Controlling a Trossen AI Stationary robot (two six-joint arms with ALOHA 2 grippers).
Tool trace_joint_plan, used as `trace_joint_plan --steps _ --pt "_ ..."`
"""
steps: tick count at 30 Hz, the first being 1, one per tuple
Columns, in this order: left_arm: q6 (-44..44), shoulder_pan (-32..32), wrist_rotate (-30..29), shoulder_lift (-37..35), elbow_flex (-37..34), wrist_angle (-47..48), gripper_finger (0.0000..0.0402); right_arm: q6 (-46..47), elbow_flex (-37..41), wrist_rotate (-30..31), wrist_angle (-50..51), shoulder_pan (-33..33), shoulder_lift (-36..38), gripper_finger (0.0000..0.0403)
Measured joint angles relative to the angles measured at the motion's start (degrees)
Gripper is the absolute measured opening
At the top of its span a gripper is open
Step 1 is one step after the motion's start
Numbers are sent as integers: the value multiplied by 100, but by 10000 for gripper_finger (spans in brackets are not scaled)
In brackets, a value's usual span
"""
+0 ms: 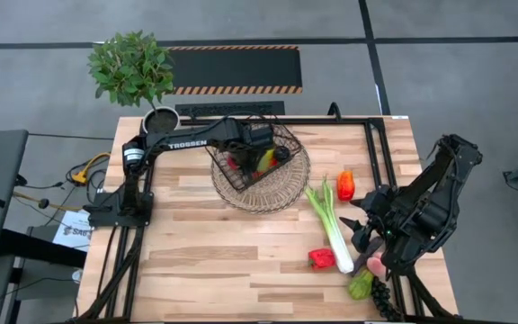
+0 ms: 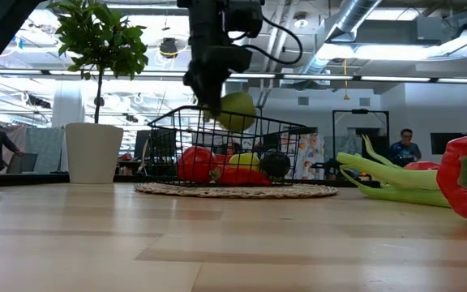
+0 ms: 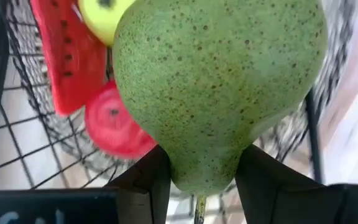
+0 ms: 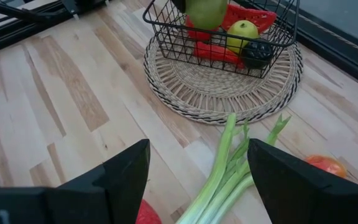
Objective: Build produce basket
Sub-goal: Put the green pear into the wire basket
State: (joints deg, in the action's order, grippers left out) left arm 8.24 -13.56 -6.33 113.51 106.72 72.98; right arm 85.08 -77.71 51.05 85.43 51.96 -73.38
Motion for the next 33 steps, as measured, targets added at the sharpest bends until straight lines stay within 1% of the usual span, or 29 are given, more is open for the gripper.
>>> trace_joint_plan --steps 3,10,15,21,26,30,33 --pt "229 30 -7 0 2 -236 123 0 1 -1 -14 0 0 291" --pt "449 141 -43 0 2 -291 123 0 1 -5 -18 0 0 291" --pt "401 269 -352 0 2 -334 123 2 1 -5 -18 0 0 291" --pt "563 382 -482 0 -1 -354 123 0 1 -5 -18 2 0 291" --pt "547 454 -564 -4 -327 -548 123 0 1 -5 -18 2 0 291" --pt "720 364 -621 -6 -748 -644 123 -2 1 -5 -18 2 0 291" --pt "779 273 -638 2 -883 -601 123 -2 1 -5 -16 2 -2 291"
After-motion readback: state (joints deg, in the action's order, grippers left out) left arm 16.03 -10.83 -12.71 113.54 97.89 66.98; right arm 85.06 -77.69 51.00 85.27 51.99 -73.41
